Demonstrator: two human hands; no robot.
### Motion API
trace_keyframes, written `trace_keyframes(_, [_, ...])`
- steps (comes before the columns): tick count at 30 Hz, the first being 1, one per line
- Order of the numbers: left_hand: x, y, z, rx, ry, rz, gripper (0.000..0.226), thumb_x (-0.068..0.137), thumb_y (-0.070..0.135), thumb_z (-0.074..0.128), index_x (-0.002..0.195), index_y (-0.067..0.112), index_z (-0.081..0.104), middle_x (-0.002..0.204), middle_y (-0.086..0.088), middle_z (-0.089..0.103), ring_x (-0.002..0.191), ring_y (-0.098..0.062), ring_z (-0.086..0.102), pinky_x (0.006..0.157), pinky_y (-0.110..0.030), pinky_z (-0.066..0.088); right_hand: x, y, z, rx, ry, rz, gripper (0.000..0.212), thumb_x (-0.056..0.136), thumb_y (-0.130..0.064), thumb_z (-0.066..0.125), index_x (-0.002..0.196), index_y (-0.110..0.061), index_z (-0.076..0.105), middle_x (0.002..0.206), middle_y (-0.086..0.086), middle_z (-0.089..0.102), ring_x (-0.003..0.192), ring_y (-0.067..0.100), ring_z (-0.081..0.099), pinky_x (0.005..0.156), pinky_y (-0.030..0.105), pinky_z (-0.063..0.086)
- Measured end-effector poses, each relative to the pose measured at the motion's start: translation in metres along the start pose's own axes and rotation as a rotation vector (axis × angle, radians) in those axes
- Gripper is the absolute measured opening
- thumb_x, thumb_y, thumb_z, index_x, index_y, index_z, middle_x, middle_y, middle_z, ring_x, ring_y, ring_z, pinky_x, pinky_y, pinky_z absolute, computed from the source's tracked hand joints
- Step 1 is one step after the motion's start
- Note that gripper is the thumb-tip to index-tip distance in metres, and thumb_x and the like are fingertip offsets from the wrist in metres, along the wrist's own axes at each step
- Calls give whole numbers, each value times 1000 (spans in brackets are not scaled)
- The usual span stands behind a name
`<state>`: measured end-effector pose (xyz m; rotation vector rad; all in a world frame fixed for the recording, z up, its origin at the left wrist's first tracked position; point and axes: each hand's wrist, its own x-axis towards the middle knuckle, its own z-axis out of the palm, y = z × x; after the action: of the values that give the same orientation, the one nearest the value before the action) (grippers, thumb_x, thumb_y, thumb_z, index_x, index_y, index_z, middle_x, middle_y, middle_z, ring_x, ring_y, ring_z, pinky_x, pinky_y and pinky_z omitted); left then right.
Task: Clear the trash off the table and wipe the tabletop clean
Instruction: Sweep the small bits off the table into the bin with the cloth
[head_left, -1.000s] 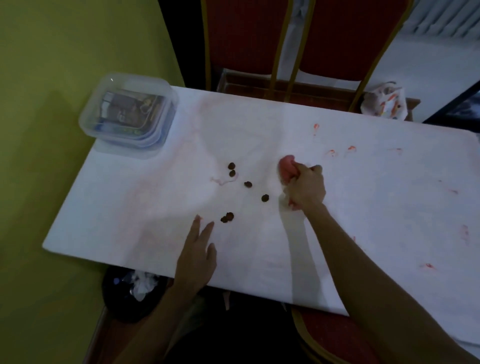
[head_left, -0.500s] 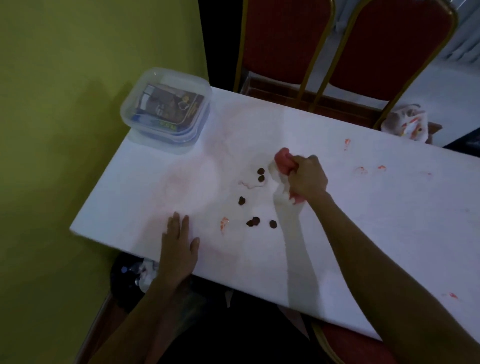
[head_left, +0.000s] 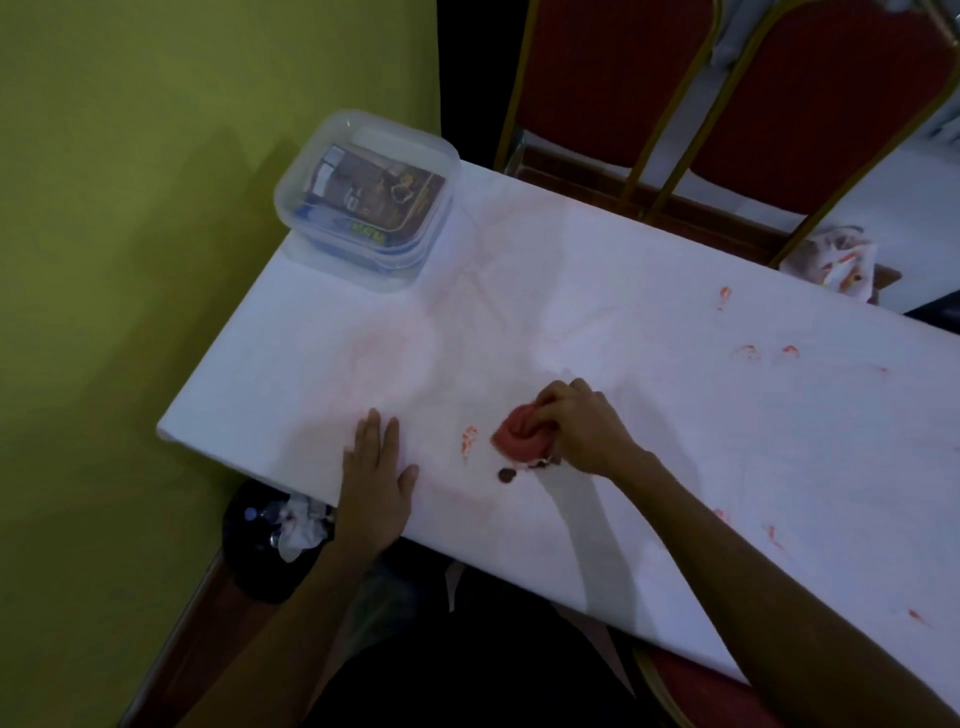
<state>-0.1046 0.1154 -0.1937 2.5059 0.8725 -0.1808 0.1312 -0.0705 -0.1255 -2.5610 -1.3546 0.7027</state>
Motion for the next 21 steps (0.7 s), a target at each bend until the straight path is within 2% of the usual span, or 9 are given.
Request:
trace_keyframes(3, [0, -1, 3, -11, 16, 3, 75, 94, 53, 21, 156, 10, 24, 164, -13, 9, 152, -30, 8, 120, -52, 11, -32, 31, 4, 166, 282, 126, 44, 80, -1, 59, 107, -31, 77, 107, 3, 63, 94, 26, 57, 74, 39, 53])
trace_keyframes(5, [-1, -1, 5, -16, 22, 9, 74, 95, 52, 23, 155, 8, 24, 164, -14, 10, 151, -31, 9, 119, -53, 11, -54, 46, 6, 242, 412, 354, 54, 84, -1, 53, 122, -35, 69, 104, 3, 55, 91, 27, 58, 69, 36, 53])
trace_keyframes(7, [-2, 1, 4, -8, 27, 8, 74, 95, 51, 22, 155, 8, 22, 164, -15, 9, 151, -31, 8, 119, -52, 9, -71, 47, 15, 285, 397, 573, 55, 90, -6, 51, 137, -36, 56, 104, 1, 44, 88, 26, 56, 71, 32, 48])
trace_keyframes(9, [-1, 2, 4, 13, 22, 4, 73, 97, 50, 24, 156, 7, 19, 164, -15, 5, 152, -31, 4, 119, -51, 8, -81, 33, 29, 317, 345, 663, 55, 92, -10, 51, 142, -32, 49, 106, 1, 37, 82, 25, 53, 73, 35, 49])
trace_keyframes(11, [0, 1, 4, 28, 1, -9, 73, 97, 46, 28, 157, 8, 16, 164, -15, 0, 152, -31, 0, 120, -52, 7, -84, 10, 39, 331, 327, 638, 52, 91, -13, 53, 140, -28, 48, 108, 2, 37, 78, 28, 54, 73, 40, 53])
trace_keyframes(14, [1, 4, 3, 40, -16, -29, 68, 101, 40, 33, 157, 7, 12, 165, -16, -3, 153, -33, -3, 120, -54, 8, -77, -27, 51, 332, 262, 527, 51, 89, -18, 55, 139, -28, 47, 114, 9, 41, 80, 36, 60, 71, 41, 53])
trace_keyframes(17, [3, 12, 0, 34, -59, -83, 67, 104, 32, 40, 158, 11, 5, 165, -12, -12, 153, -28, -10, 122, -49, 3, -72, -51, 53, 302, 195, 401, 48, 91, -20, 52, 138, -28, 47, 115, 7, 43, 78, 30, 59, 71, 37, 54])
trace_keyframes(21, [-7, 19, -2, 0, -101, -103, 70, 103, 28, 44, 158, 14, 4, 165, -12, -14, 153, -27, -12, 122, -46, 1, -79, -47, 45, 336, 286, 439, 45, 93, -16, 49, 137, -26, 48, 116, 5, 40, 76, 24, 55, 74, 36, 54])
